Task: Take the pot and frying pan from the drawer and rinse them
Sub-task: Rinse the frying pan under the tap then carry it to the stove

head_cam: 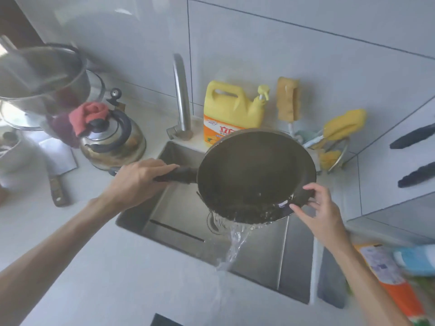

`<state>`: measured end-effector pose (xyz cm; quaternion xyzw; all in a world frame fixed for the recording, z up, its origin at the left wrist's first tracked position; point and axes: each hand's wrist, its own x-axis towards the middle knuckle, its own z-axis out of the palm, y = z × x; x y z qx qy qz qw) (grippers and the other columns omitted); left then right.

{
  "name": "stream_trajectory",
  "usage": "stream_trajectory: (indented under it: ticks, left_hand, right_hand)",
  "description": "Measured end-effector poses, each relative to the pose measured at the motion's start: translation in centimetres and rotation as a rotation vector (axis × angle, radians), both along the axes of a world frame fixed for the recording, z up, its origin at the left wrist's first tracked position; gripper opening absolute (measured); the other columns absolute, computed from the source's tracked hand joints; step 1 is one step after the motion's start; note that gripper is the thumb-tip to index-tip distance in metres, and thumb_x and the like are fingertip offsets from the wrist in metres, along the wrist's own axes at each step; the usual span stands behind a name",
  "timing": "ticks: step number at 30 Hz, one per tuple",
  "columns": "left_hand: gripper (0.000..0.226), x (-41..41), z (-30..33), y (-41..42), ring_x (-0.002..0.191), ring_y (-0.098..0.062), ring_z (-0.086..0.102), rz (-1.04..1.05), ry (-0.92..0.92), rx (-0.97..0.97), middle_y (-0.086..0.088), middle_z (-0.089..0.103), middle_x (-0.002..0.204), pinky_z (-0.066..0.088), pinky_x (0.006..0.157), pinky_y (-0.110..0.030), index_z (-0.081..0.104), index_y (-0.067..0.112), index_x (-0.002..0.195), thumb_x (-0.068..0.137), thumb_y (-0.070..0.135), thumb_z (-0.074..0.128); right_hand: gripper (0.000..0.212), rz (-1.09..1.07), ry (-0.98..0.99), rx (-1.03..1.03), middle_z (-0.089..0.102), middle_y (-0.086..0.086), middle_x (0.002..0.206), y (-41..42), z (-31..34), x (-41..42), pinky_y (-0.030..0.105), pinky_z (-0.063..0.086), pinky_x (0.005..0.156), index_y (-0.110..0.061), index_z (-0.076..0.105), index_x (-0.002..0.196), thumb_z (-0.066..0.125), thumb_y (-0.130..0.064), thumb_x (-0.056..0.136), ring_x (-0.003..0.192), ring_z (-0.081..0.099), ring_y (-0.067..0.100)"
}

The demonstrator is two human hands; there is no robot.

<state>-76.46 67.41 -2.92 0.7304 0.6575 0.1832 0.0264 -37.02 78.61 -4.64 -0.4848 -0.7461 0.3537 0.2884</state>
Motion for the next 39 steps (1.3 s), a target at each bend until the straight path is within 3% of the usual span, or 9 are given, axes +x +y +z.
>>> stream_trajectory:
  ticks: [8,12,14,16,19,26,30,35,39]
  left_hand:
    - [0.029,0.6,3.4,2.3,0.066,-0.026,0.054,-0.007,0.08,0.352,-0.003,0.066,0.083,0.045,0.057,-0.032,0.066,0.016,0.116,0.087,0.021,0.064]
    - [0.028,1.4,3.7,2.4,0.067,-0.029,0.056,-0.014,0.076,0.343,-0.009,0.068,0.087,0.046,0.057,-0.035,0.066,0.013,0.116,0.09,0.022,0.065]
    - [0.029,2.3,3.6,2.8,0.071,-0.032,0.057,-0.004,0.062,0.305,-0.012,0.07,0.092,0.044,0.059,-0.035,0.066,0.012,0.117,0.091,0.026,0.062]
    - [0.032,2.6,2.9,2.9,0.075,-0.033,0.057,0.03,0.055,0.255,-0.013,0.069,0.094,0.045,0.061,-0.037,0.065,0.014,0.119,0.093,0.031,0.058]
    - [0.034,3.1,1.7,2.7,0.08,-0.035,0.058,0.024,0.079,0.183,-0.014,0.069,0.096,0.047,0.063,-0.04,0.064,0.015,0.12,0.091,0.033,0.058]
    - [0.052,3.8,1.0,2.9,0.089,-0.035,0.065,-0.143,0.086,-0.027,-0.009,0.069,0.104,0.051,0.061,-0.042,0.062,0.02,0.12,0.085,0.055,0.047]
    - [0.046,5.0,1.4,3.7,0.098,-0.031,0.064,-0.22,0.012,-0.101,-0.002,0.069,0.108,0.053,0.069,-0.045,0.063,0.028,0.119,0.083,0.055,0.054]
    - [0.061,7.4,3.4,4.6,0.095,-0.027,0.065,-0.404,-0.007,-0.08,0.0,0.07,0.106,0.051,0.068,-0.041,0.066,0.026,0.117,0.075,0.064,0.042]
    - [0.063,12.7,5.2,5.4,0.097,-0.029,0.066,-0.596,-0.021,-0.042,-0.004,0.07,0.107,0.053,0.071,-0.045,0.067,0.023,0.117,0.075,0.062,0.04]
  right_hand:
    - [0.072,-0.152,-0.002,0.334,0.052,-0.004,0.107,0.7,4.0,0.7,-0.008,0.033,0.078,-0.065,0.042,0.094,0.079,-0.007,0.072,0.093,0.059,0.022]
    - [0.065,-0.123,0.027,0.405,0.047,-0.031,0.108,0.1,4.7,1.6,-0.005,0.034,0.085,-0.065,0.032,0.108,0.073,-0.027,0.076,0.09,0.054,0.007]
    - [0.067,-0.096,-0.003,0.364,0.044,-0.044,0.111,0.5,4.2,1.8,-0.001,0.037,0.088,-0.062,0.032,0.11,0.074,-0.02,0.079,0.094,0.053,-0.003]
    - [0.065,-0.095,0.026,0.328,0.047,-0.035,0.115,1.2,3.3,2.3,0.008,0.044,0.091,-0.056,0.036,0.11,0.074,-0.014,0.078,0.101,0.055,-0.005]
    - [0.062,-0.011,0.046,0.141,0.057,-0.002,0.12,2.4,2.5,3.2,0.021,0.051,0.089,-0.048,0.04,0.111,0.073,-0.007,0.078,0.105,0.063,0.018]
    - [0.052,0.065,-0.044,-0.347,0.069,0.016,0.103,1.7,1.9,5.9,0.015,0.05,0.079,-0.032,0.047,0.119,0.064,0.001,0.083,0.081,0.065,0.014]
    - [0.049,-0.092,-0.01,-0.428,0.069,0.02,0.106,-3.0,2.8,8.4,0.029,0.046,0.096,-0.031,0.051,0.124,0.063,-0.004,0.085,0.093,0.067,0.023]
    - [0.05,-0.283,0.089,-0.411,0.069,0.01,0.095,-10.1,5.1,10.3,0.009,0.046,0.067,-0.021,0.047,0.128,0.059,0.005,0.086,0.07,0.065,0.0]
    - [0.05,-0.484,0.145,-0.348,0.071,0.006,0.108,-17.3,7.3,14.5,0.029,0.047,0.097,-0.03,0.053,0.125,0.063,-0.001,0.085,0.097,0.068,0.018]
